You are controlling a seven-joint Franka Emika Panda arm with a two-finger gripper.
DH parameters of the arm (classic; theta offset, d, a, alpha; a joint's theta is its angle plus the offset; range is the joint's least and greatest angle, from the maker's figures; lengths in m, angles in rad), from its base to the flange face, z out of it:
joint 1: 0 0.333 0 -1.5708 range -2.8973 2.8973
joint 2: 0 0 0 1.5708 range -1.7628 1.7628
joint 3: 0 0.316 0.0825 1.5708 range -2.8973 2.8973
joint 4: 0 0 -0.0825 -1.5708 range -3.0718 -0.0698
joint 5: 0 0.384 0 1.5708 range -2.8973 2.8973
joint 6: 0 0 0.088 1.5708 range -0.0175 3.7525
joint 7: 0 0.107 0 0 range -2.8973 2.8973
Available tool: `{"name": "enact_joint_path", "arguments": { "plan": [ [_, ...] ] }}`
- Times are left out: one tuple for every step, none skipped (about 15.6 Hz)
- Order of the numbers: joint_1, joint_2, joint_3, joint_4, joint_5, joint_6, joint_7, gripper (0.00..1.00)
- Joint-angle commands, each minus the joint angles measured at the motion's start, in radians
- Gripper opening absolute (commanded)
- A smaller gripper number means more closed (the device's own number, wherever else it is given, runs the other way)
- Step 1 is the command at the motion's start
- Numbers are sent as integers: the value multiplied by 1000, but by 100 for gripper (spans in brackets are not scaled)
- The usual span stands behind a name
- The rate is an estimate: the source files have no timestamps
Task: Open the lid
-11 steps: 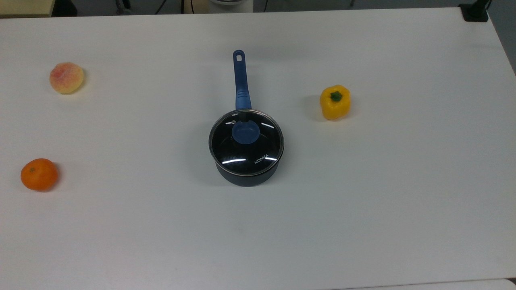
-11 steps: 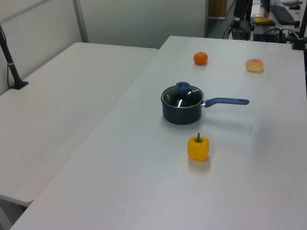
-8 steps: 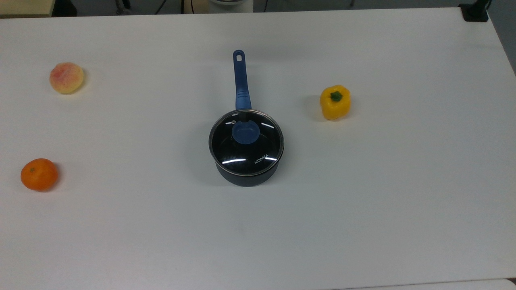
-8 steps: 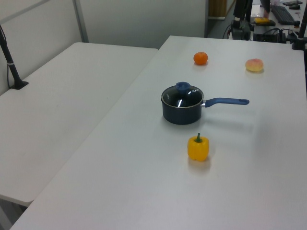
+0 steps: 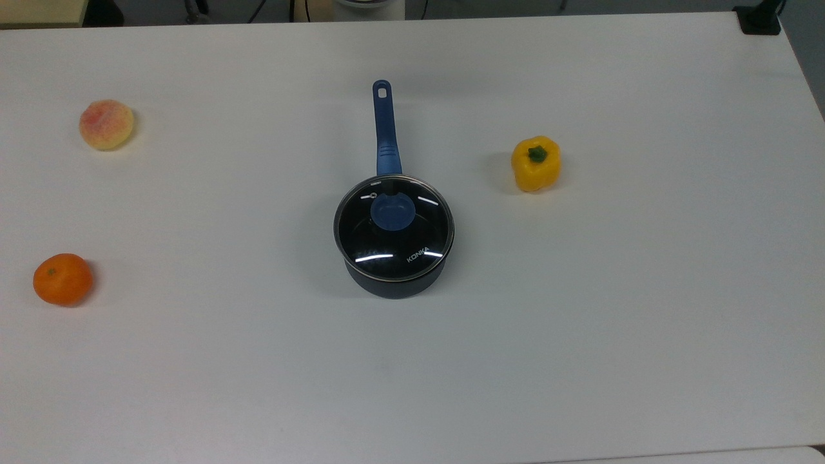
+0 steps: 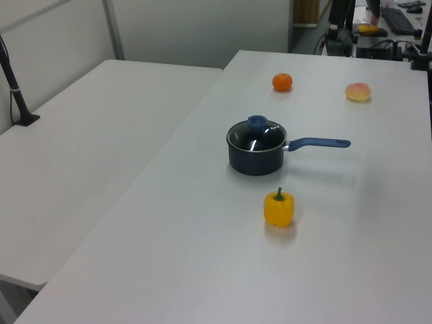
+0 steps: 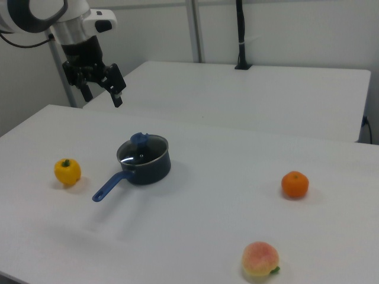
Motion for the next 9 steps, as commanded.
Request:
{"name": "enact_joint_path", "arguments": {
  "plan": [
    [10,-22,-7,-26,14,-8,-18,100],
    [12,-21,-7,-26,14,-13,-18,100],
    [12,-21,-7,-26,14,-16,-26,100],
    [12,-19,-7,-26,14,-23,-27,100],
    [10,-13,-7,-32,14,-26,-29,100],
    [10,-7,-7,-32,14,-25,-29,100],
    [12,7,-7,-30,14,-23,-29,100],
    [28,19,-7,-33,14,-16,-32,100],
    [41,39,-7,-29,13,-10,-29,100]
  ]
}}
